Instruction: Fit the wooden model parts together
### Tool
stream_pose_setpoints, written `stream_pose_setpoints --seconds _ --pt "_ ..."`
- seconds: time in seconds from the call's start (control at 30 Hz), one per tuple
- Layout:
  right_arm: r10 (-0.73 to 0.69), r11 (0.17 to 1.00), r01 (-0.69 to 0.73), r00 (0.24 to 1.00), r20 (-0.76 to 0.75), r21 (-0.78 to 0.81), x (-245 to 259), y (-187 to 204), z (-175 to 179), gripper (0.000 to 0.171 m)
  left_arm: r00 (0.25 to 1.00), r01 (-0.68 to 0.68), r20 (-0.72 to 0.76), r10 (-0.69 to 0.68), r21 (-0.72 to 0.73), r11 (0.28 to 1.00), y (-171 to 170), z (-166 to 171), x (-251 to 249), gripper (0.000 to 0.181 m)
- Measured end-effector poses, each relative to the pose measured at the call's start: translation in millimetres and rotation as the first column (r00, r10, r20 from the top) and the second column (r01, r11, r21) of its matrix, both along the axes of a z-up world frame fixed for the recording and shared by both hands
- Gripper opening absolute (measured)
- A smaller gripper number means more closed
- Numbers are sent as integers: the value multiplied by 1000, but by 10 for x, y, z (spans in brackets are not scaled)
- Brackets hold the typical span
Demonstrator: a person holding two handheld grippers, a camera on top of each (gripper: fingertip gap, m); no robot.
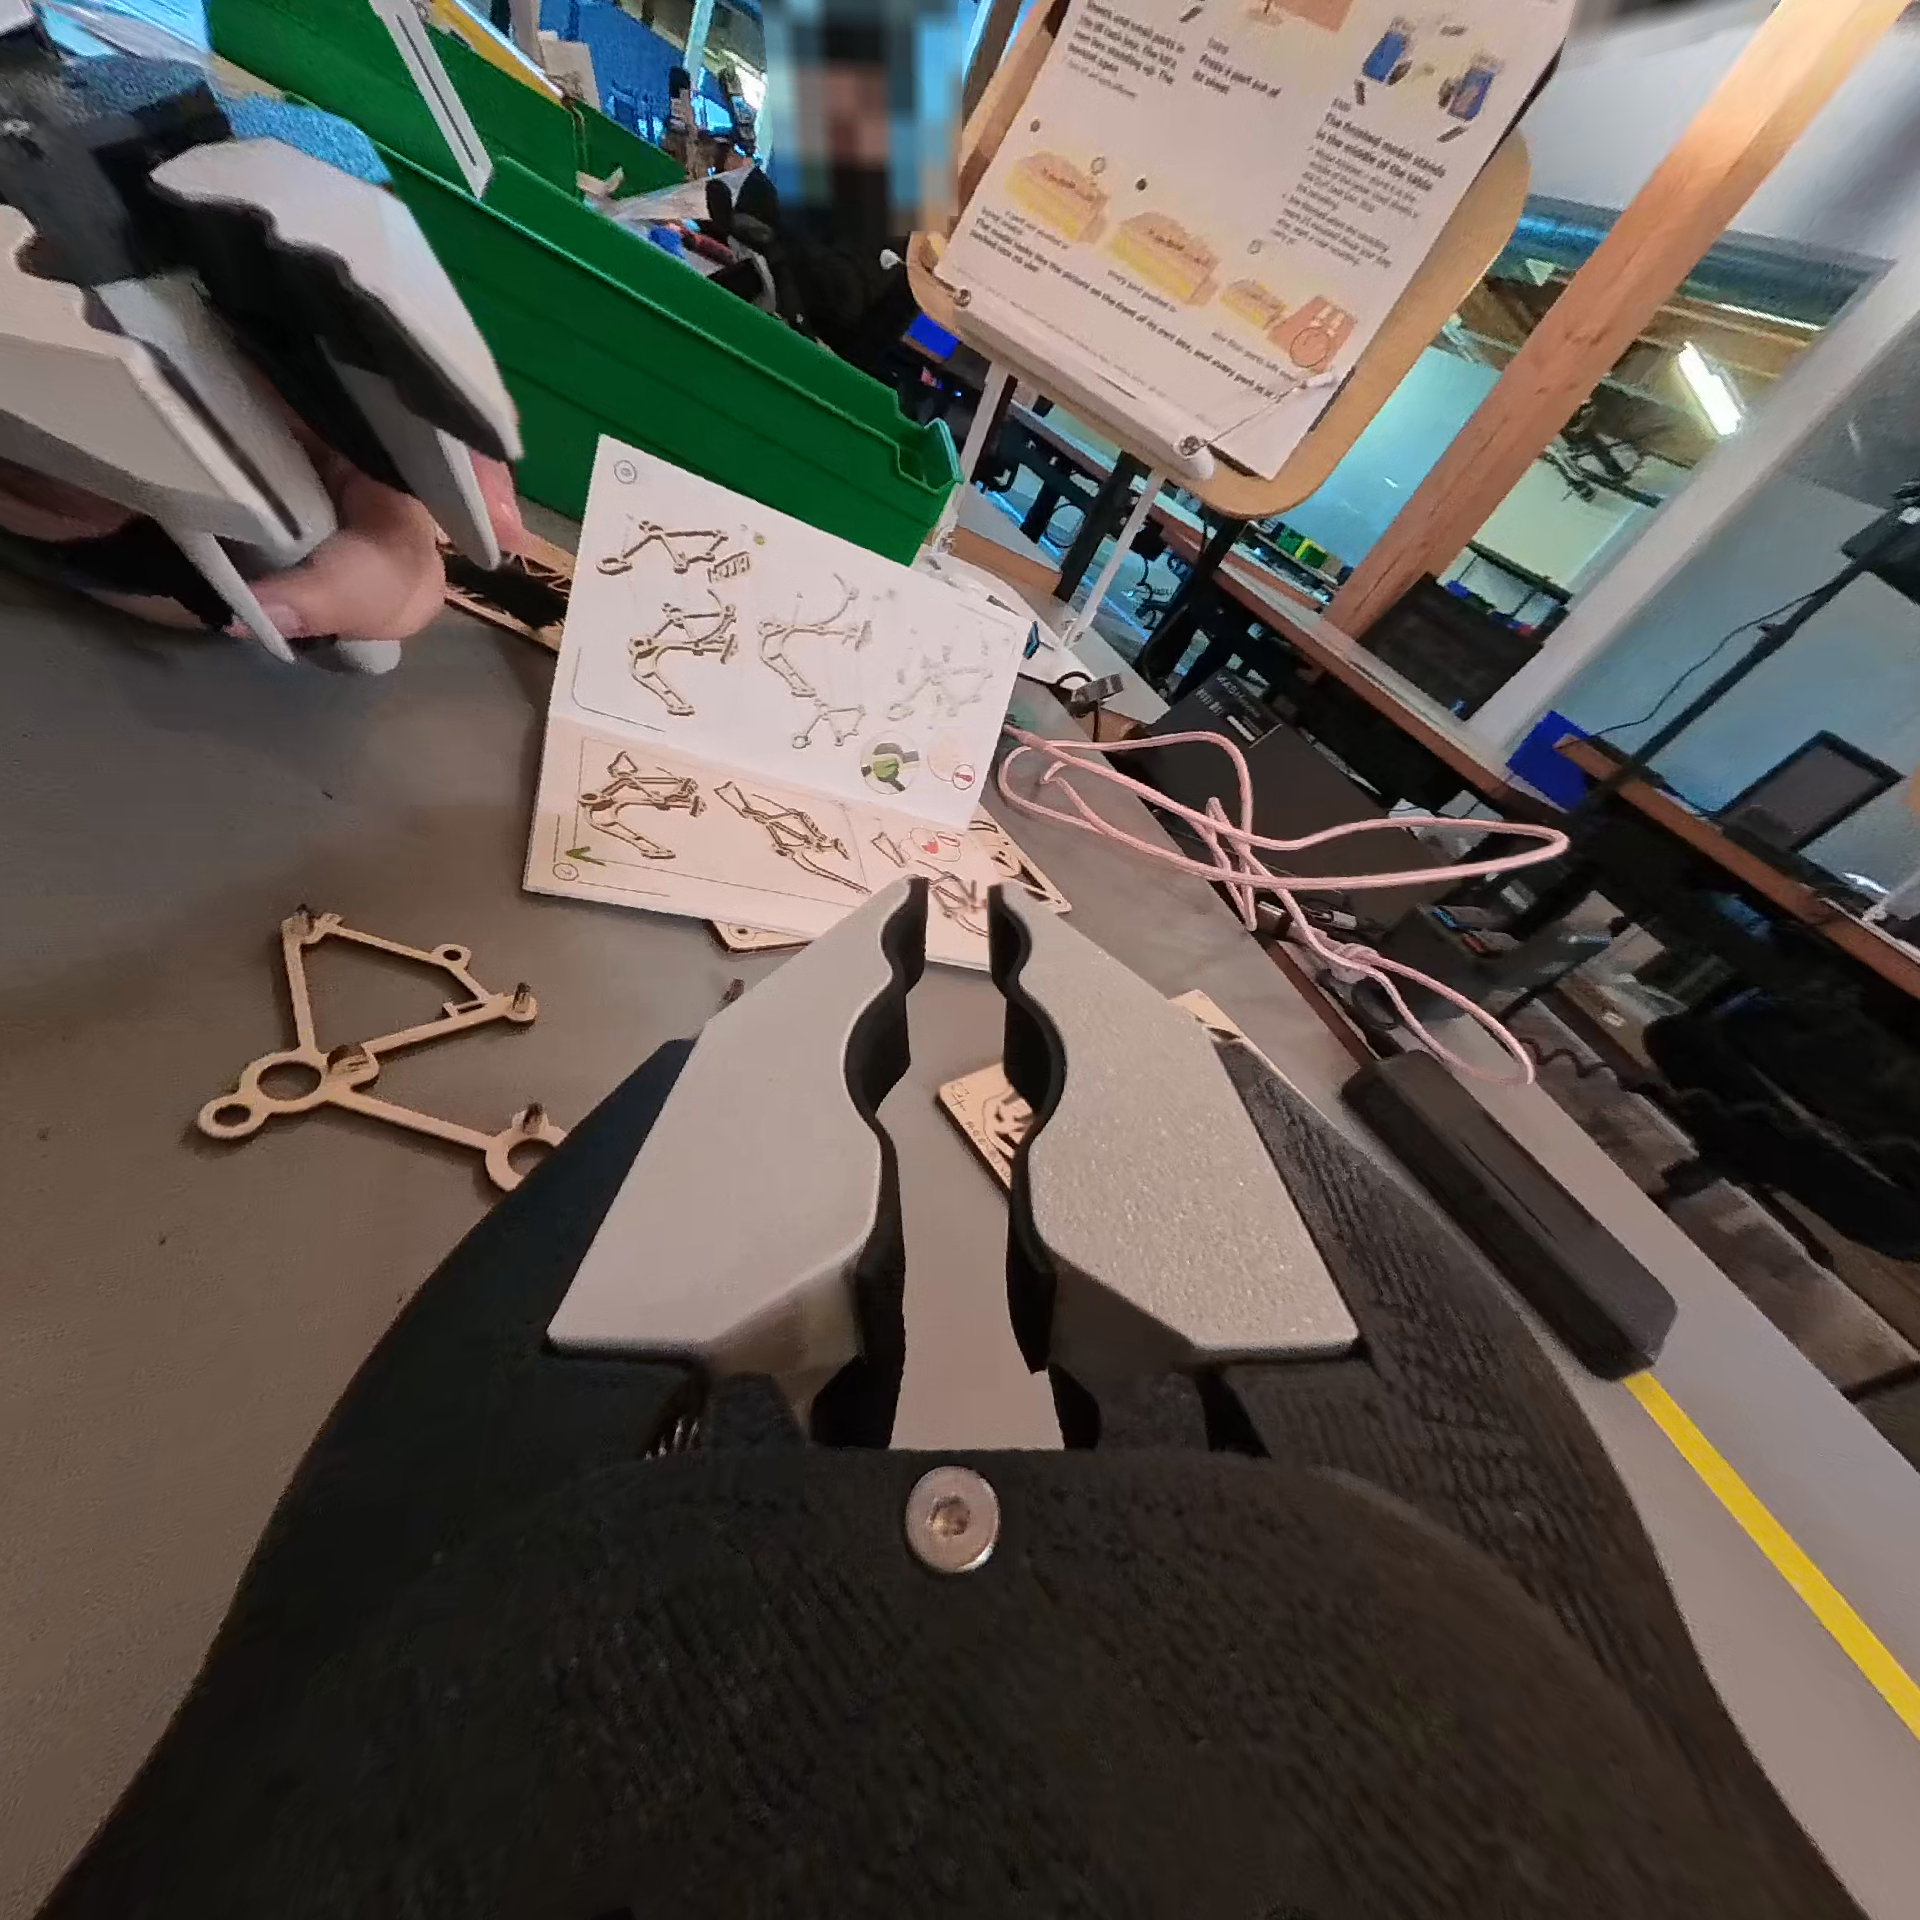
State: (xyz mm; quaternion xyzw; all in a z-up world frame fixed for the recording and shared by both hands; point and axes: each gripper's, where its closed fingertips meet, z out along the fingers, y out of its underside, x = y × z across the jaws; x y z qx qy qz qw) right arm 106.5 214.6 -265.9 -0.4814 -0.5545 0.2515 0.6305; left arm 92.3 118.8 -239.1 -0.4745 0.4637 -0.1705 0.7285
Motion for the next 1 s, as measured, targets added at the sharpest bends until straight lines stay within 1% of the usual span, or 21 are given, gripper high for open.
stream_pose_setpoints --seconds 0.13,0.33,0.47,0.57,0.7,0.77,0.83,0.87,0.9,0.93,0.97,1.0 --pt "13 1000 -13 999 36 7 -30 -43 -49 2 999 32 1 -32 -7 999 -48 -4 18 24" --pt "-9 1000 9 1000 29 0 -21 -11 -38 2 999 48 23 -47 -34 998 -64 9 -18 19" --pt "-46 999 46 999 6 3 23 32 -1 2 999 18 45 -16 -44 999 -24 32 -110 15" --pt "-114 993 114 994 -1 13 105 101 16 2 997 33 77 -27 -74 997 -32 53 -163 16" --pt "-255 966 256 966 -32 30 266 264 100 7 992 32 127 -20 -95 995 1 99 -244 14" --pt "-325 944 326 945 -25 53 344 384 120 14 989 19 145 -4 -100 995 33 119 -274 14" --pt "-351 934 348 936 24 81 383 499 84 27 988 9 156 7 -101 995 56 131 -288 12" --pt "-316 946 310 947 61 92 357 521 65 36 987 7 162 9 -101 995 64 139 -292 12" --pt "-252 965 241 962 104 106 302 517 57 49 985 4 171 14 -101 995 76 151 -300 11" --pt "-224 971 207 962 156 118 274 571 52 53 984 -1 179 19 -102 995 89 160 -308 10" --pt "-237 970 219 947 215 104 268 714 38 66 983 2 185 17 -106 994 93 163 -311 10" --pt "-249 968 247 926 284 42 269 890 -15 92 982 9 189 12 -111 994 89 165 -311 10"
